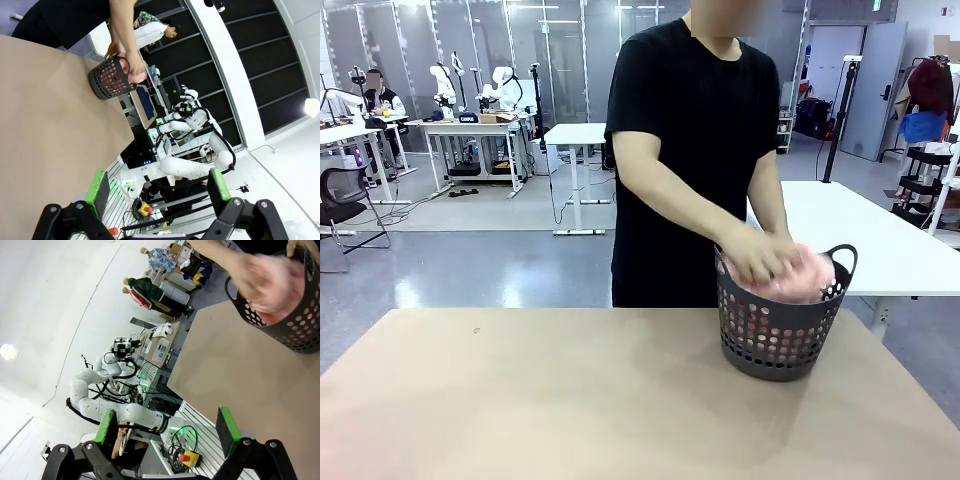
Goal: Fold the towel.
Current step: Grab the top end of the 100 cm Hotel Towel extended by the human.
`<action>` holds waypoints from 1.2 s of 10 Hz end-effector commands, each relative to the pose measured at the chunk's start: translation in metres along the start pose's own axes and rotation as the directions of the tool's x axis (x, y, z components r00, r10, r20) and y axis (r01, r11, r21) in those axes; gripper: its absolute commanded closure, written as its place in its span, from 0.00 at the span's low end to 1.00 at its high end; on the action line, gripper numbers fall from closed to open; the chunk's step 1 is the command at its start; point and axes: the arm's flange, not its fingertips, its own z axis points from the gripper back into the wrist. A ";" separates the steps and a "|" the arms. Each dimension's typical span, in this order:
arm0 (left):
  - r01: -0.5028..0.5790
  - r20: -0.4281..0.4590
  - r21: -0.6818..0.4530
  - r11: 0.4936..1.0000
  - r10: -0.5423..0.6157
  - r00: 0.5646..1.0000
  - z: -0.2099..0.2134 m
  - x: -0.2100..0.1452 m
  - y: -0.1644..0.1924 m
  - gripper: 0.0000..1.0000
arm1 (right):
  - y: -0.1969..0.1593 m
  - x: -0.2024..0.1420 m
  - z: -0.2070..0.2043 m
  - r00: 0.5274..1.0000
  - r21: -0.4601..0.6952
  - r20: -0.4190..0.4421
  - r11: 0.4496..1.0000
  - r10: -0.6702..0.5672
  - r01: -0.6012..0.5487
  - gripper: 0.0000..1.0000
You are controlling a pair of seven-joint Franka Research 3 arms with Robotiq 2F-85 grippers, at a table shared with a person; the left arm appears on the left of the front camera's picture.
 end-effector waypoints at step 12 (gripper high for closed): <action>0.004 -0.004 -0.009 1.000 -0.004 1.000 0.002 -0.001 0.000 0.00 | 0.002 0.002 0.001 1.000 0.011 0.005 1.000 0.022 -0.022 0.00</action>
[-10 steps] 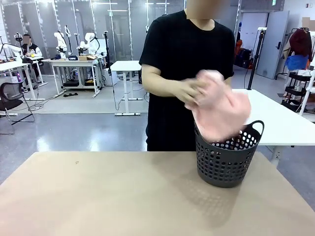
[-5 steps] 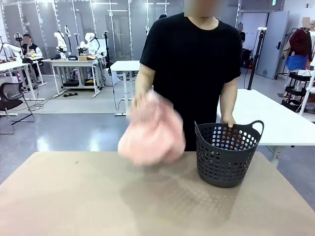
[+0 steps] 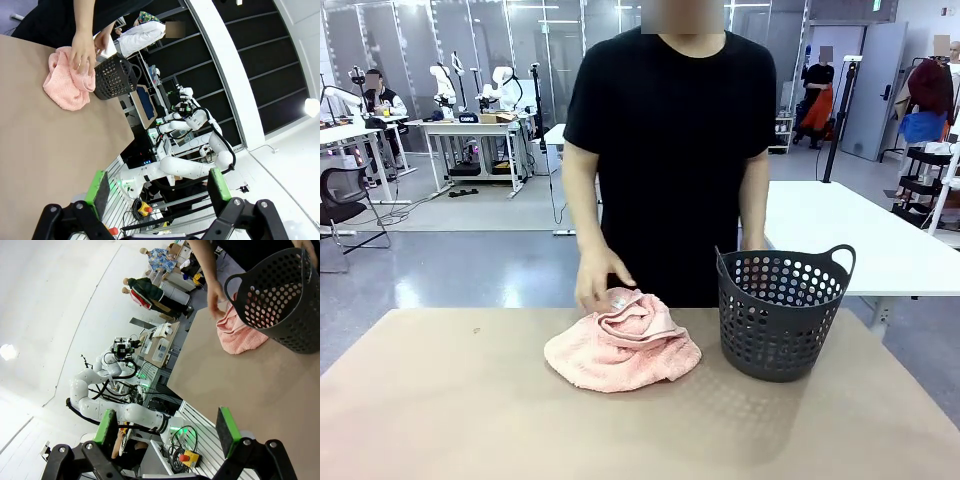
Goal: Fold the towel.
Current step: Grab the top end of the 100 cm Hotel Towel extended by the human.
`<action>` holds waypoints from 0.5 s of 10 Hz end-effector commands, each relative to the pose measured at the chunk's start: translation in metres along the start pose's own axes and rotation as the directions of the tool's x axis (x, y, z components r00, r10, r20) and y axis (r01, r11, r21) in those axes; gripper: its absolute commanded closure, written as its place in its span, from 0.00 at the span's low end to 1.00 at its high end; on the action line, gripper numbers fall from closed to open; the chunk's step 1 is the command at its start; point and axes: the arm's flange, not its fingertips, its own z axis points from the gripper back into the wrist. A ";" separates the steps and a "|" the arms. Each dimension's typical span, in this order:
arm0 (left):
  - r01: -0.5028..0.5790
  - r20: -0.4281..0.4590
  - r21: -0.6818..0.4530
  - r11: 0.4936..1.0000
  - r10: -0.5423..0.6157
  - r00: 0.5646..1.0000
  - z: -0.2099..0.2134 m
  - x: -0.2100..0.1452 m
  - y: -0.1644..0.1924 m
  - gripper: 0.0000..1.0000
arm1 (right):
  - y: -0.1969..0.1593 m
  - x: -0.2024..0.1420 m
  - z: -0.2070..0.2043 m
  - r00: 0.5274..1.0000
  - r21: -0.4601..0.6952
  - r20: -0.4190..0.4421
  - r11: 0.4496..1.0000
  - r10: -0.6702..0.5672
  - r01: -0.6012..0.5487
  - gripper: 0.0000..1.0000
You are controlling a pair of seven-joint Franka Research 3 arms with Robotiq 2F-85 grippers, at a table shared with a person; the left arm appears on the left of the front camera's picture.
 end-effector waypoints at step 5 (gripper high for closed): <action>0.004 -0.005 -0.009 1.000 -0.004 1.000 0.002 -0.001 0.000 0.00 | 0.002 0.002 0.000 1.000 0.012 0.005 1.000 0.022 -0.022 0.00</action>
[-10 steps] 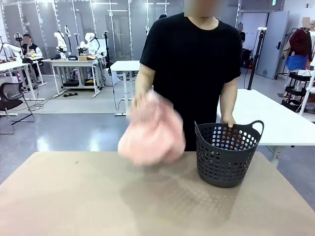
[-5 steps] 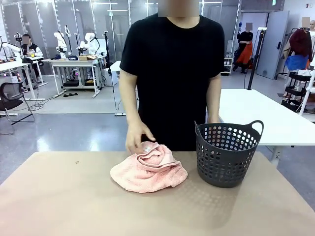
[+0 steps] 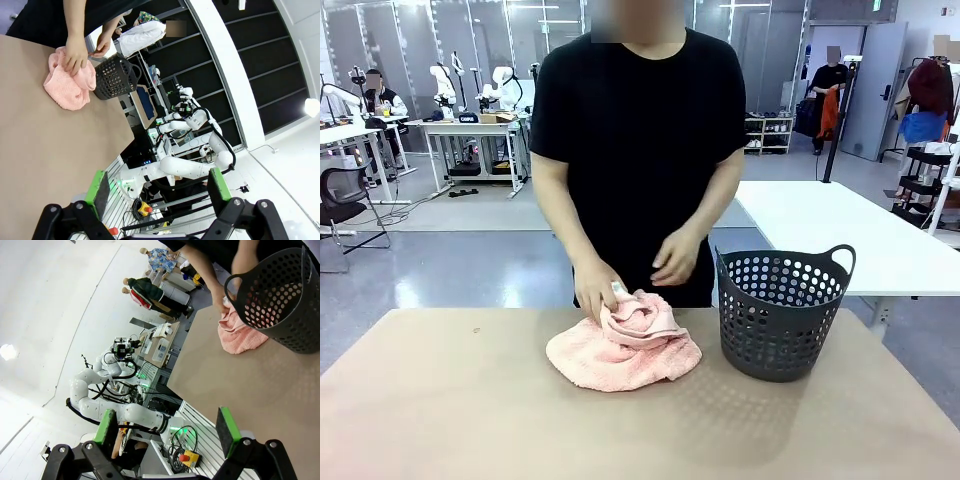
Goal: Fold the towel.
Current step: Grab the top end of the 100 cm Hotel Towel extended by the human.
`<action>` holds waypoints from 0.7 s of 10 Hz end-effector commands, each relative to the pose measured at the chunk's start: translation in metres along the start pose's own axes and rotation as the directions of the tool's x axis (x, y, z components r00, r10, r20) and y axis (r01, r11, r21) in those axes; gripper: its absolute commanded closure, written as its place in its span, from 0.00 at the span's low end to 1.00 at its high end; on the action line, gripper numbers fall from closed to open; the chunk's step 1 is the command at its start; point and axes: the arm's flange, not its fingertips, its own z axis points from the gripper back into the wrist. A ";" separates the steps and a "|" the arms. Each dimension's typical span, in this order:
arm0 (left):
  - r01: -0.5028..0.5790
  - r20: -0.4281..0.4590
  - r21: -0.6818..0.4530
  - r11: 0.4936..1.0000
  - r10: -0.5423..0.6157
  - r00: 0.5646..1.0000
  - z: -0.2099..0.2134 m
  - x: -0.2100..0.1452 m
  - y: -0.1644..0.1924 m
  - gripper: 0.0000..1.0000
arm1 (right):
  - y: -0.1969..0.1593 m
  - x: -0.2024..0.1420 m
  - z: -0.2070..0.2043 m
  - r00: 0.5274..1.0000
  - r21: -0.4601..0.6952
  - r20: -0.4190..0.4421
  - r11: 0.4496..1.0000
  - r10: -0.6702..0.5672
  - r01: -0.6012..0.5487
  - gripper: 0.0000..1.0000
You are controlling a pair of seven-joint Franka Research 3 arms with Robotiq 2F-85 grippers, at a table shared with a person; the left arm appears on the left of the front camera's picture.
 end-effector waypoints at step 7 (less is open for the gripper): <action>0.004 -0.005 -0.010 1.000 -0.004 1.000 0.002 -0.001 0.000 0.00 | 0.002 0.002 0.000 1.000 0.012 0.005 1.000 0.022 -0.022 0.00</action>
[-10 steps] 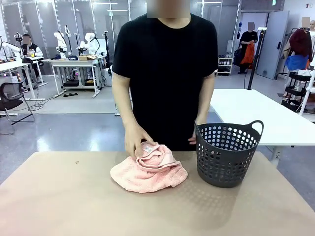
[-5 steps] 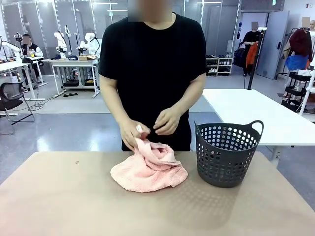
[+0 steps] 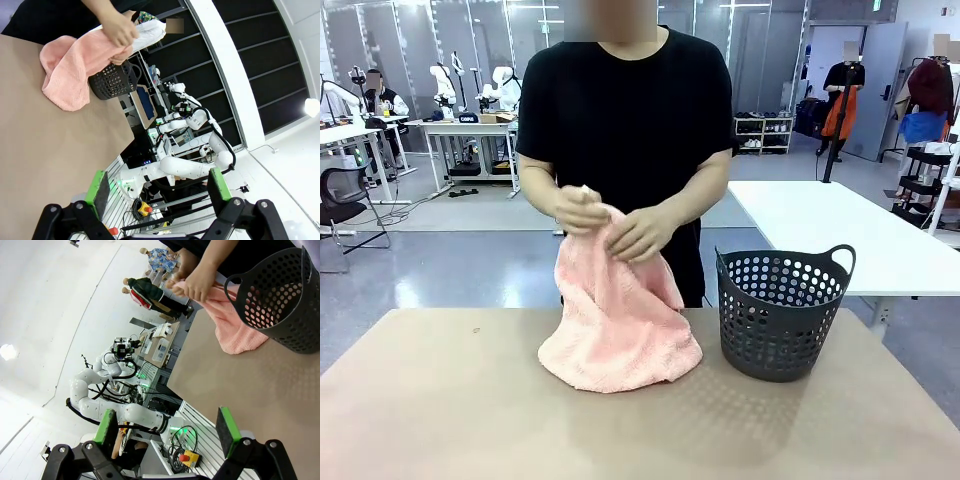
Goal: Fold the towel.
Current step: Grab the top end of the 100 cm Hotel Towel extended by the human.
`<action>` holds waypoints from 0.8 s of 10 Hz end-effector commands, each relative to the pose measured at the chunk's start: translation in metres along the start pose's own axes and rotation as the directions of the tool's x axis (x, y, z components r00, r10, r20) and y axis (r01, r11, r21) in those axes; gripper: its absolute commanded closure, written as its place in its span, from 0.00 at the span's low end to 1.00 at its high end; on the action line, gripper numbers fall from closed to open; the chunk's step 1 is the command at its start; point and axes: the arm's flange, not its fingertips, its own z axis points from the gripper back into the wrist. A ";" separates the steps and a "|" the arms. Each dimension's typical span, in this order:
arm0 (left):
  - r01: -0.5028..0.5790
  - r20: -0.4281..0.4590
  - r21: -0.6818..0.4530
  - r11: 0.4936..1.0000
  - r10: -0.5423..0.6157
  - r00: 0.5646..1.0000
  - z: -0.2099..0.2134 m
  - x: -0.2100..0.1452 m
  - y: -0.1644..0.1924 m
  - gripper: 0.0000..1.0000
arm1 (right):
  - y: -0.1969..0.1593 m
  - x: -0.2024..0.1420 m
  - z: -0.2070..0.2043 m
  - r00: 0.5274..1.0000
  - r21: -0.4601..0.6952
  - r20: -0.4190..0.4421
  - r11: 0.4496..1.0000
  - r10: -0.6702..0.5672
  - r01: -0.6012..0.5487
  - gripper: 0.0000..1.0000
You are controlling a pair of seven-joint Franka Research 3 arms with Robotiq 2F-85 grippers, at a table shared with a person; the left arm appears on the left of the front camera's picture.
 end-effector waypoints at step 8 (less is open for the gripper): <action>0.004 -0.005 -0.010 1.000 -0.004 1.000 0.002 -0.001 0.000 0.00 | 0.002 0.002 0.000 1.000 0.012 0.005 1.000 0.022 -0.022 0.00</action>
